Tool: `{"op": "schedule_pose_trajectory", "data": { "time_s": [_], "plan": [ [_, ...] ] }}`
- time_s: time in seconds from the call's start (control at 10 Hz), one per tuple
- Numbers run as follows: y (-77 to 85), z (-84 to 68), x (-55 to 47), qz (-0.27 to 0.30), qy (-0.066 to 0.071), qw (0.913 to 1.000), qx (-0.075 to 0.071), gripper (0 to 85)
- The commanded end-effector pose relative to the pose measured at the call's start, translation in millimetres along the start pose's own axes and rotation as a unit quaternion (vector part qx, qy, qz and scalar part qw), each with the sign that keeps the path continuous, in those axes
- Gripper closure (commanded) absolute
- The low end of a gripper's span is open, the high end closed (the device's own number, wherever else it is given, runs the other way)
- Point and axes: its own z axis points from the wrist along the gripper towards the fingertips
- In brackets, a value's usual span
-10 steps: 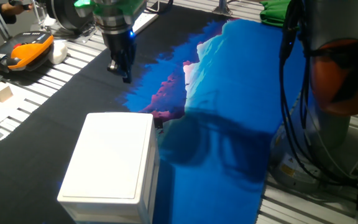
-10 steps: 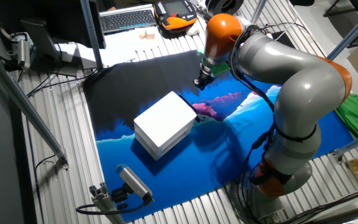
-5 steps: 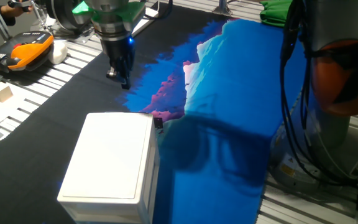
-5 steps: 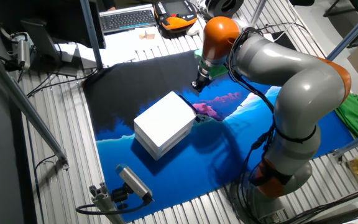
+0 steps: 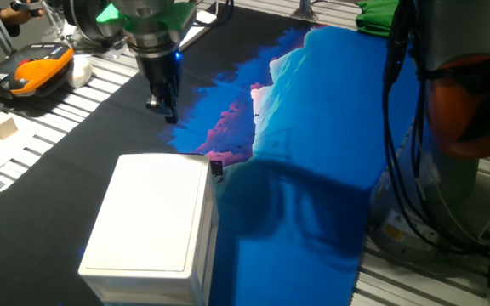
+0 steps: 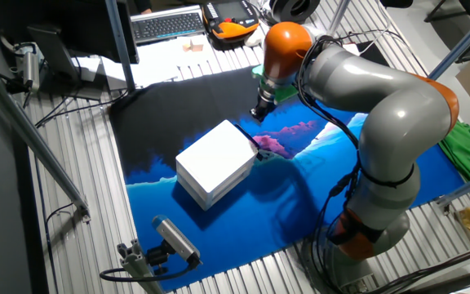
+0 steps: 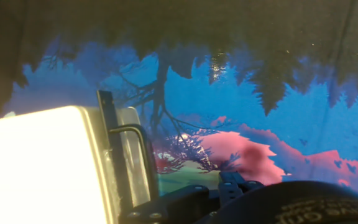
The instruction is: Grasp the handle and open the drawer
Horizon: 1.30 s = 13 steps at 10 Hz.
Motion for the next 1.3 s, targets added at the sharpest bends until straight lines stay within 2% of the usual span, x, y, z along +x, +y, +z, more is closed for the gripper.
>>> {"op": "schedule_pose_trajectory", "data": {
  "time_s": [0.0, 0.5, 0.9, 1.2],
  "plan": [
    [2.2, 0.2, 0.0, -0.001, 0.001, 1.0000, 0.002, 85.0],
    [8.0, 1.0, -0.2, -0.029, 0.001, 0.9996, 0.007, 85.0],
    [18.7, 1.7, -2.2, -0.037, 0.009, 0.9990, 0.021, 85.0],
    [20.0, 4.2, -3.1, -0.037, 0.003, 0.9993, 0.008, 85.0]
  ]
}}
